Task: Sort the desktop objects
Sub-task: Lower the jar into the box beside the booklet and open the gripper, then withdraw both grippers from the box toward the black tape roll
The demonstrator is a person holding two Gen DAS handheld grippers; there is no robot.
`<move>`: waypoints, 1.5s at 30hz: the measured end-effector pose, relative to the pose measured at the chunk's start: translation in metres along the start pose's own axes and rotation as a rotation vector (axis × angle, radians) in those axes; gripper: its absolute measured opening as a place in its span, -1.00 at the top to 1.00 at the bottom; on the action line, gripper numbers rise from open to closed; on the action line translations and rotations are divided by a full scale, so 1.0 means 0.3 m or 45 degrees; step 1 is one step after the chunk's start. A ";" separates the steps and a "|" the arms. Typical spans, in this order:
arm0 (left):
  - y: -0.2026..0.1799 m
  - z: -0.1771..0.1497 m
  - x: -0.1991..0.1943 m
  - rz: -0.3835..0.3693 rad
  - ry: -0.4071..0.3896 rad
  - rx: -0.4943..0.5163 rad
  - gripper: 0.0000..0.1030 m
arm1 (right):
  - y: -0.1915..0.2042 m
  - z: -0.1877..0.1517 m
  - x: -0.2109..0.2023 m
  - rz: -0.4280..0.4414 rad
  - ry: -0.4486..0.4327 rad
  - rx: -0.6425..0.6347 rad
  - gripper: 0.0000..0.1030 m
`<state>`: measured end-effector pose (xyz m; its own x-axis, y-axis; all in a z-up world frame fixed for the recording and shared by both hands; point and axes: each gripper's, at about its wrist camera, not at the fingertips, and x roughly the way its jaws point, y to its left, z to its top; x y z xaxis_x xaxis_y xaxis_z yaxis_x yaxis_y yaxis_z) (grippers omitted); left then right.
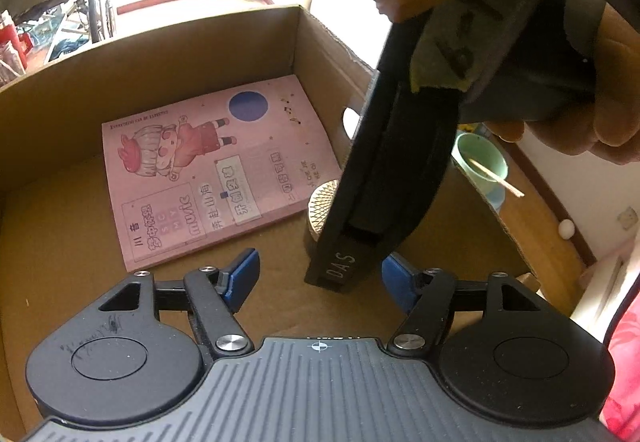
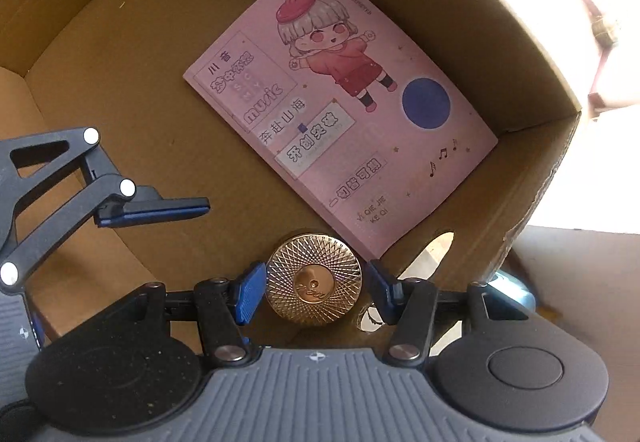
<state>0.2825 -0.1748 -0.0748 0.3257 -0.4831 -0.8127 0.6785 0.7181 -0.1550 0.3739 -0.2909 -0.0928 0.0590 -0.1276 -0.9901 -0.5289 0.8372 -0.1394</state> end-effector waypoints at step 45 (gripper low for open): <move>-0.129 -0.685 -0.556 0.427 -0.269 -0.397 -0.99 | 0.568 -0.689 -0.207 0.439 -0.904 0.395 -0.31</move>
<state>0.0665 -0.0192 -0.0487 0.6401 -0.2679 -0.7201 0.2951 0.9511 -0.0915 0.1051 -0.2504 -0.0512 0.5096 0.4393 -0.7398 -0.3651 0.8890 0.2764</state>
